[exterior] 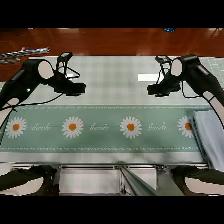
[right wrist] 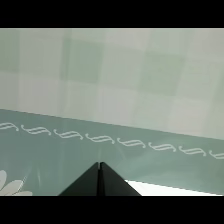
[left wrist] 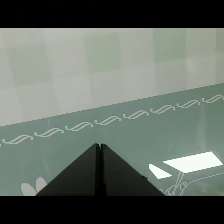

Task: Fold the shirts.

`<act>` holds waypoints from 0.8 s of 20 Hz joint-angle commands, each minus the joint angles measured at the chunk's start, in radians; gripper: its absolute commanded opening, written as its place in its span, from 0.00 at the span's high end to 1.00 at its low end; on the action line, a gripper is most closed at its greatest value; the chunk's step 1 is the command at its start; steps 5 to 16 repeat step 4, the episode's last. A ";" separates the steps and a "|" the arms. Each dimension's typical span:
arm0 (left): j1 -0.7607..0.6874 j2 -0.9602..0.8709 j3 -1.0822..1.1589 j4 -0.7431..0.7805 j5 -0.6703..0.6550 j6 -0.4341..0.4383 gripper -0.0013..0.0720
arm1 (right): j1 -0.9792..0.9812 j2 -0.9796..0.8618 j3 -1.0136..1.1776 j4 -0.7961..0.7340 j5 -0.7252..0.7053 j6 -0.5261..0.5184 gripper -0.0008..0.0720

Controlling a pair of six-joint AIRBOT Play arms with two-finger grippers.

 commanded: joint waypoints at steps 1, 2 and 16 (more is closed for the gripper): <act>0.000 -0.001 0.000 0.001 -0.002 -0.002 0.96 | 0.001 0.000 0.001 -0.004 0.001 0.001 0.95; 0.000 -0.001 0.000 0.001 -0.002 -0.002 0.96 | 0.001 0.000 0.001 -0.004 0.001 0.001 0.95; 0.000 -0.001 0.000 0.001 -0.002 -0.002 0.96 | 0.001 0.000 0.001 -0.004 0.001 0.001 0.95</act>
